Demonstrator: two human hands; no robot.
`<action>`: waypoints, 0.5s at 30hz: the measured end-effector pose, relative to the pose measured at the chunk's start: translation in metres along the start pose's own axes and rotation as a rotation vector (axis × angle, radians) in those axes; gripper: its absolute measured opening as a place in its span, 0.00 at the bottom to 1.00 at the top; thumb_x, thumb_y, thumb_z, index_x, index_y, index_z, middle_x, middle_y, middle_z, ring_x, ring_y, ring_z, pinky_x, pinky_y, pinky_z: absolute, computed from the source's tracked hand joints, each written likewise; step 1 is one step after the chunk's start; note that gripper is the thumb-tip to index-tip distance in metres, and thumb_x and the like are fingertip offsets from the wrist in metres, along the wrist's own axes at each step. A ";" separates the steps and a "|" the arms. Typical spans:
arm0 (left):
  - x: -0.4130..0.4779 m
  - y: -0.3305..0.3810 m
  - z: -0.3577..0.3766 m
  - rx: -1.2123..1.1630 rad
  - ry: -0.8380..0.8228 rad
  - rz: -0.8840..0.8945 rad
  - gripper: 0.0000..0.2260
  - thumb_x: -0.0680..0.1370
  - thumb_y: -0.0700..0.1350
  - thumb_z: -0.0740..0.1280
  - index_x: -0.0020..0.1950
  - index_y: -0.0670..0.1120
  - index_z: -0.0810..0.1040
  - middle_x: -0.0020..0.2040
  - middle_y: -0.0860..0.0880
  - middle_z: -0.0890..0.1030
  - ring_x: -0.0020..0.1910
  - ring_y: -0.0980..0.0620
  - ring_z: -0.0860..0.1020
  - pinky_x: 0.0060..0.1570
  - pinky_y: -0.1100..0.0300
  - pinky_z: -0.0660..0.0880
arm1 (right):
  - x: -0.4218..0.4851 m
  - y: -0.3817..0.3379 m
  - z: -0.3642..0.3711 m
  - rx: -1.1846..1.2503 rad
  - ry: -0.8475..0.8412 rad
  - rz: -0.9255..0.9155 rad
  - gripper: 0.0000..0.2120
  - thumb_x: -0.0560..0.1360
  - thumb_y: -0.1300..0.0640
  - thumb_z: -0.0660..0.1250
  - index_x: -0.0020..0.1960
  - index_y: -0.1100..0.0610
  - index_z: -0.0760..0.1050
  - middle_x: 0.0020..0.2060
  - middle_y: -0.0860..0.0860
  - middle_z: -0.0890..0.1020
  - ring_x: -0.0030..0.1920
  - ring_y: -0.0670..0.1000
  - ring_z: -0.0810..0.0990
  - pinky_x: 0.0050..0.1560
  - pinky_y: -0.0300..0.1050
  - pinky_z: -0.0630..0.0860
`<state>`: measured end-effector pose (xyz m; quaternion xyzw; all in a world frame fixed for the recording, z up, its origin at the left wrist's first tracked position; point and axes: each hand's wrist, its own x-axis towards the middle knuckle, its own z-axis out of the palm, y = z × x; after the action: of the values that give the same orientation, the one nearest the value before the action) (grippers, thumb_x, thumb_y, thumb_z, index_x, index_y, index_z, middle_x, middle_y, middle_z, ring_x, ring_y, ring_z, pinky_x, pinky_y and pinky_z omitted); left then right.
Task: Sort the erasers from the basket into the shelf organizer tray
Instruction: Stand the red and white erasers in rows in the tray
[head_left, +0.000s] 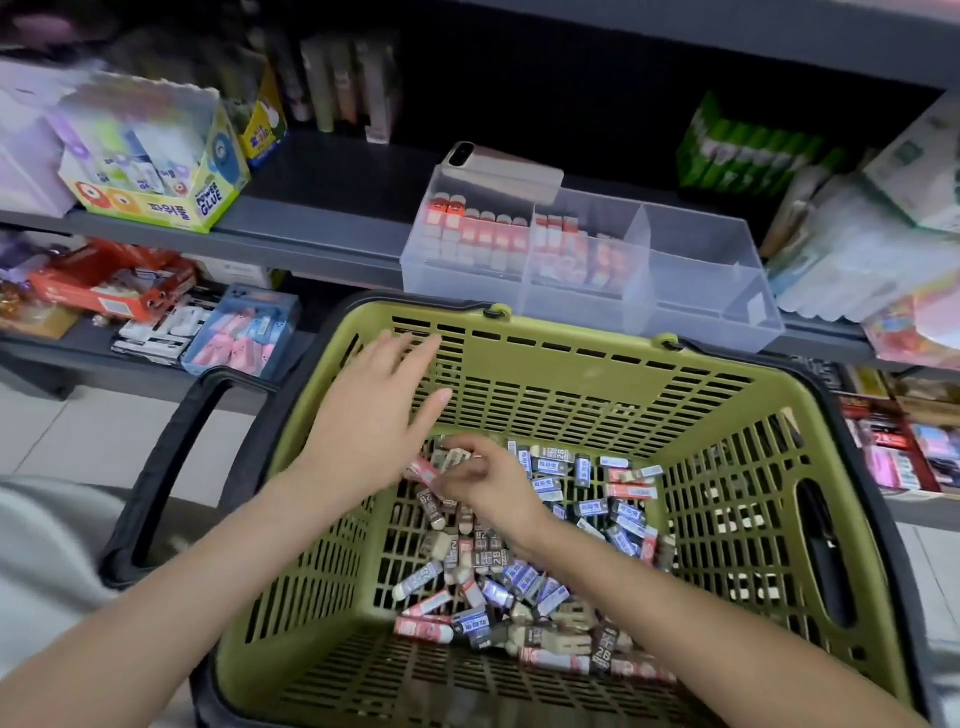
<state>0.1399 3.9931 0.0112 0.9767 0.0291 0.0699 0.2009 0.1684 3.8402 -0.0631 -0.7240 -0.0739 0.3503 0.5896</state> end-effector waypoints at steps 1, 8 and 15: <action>-0.001 0.009 0.005 -0.024 -0.044 -0.085 0.26 0.80 0.55 0.57 0.76 0.46 0.60 0.72 0.40 0.68 0.70 0.42 0.66 0.68 0.50 0.63 | -0.008 -0.008 -0.011 0.155 0.018 -0.017 0.19 0.70 0.66 0.71 0.59 0.58 0.73 0.35 0.50 0.84 0.35 0.43 0.81 0.39 0.34 0.74; 0.018 0.067 0.047 -1.086 -0.270 -0.617 0.09 0.82 0.43 0.59 0.60 0.46 0.72 0.48 0.47 0.80 0.48 0.48 0.79 0.46 0.59 0.78 | -0.037 -0.021 -0.069 0.082 -0.057 -0.060 0.10 0.69 0.54 0.73 0.51 0.50 0.81 0.43 0.54 0.84 0.45 0.44 0.83 0.46 0.34 0.76; 0.027 0.066 0.074 -1.278 -0.413 -0.791 0.07 0.80 0.40 0.61 0.57 0.42 0.74 0.44 0.41 0.82 0.38 0.48 0.81 0.39 0.56 0.76 | -0.018 0.049 -0.169 -1.242 0.291 0.230 0.13 0.74 0.52 0.68 0.56 0.57 0.75 0.52 0.52 0.80 0.55 0.53 0.77 0.54 0.46 0.75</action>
<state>0.1796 3.9060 -0.0264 0.5816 0.2915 -0.1869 0.7361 0.2400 3.6810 -0.0901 -0.9737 -0.1042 0.2014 0.0237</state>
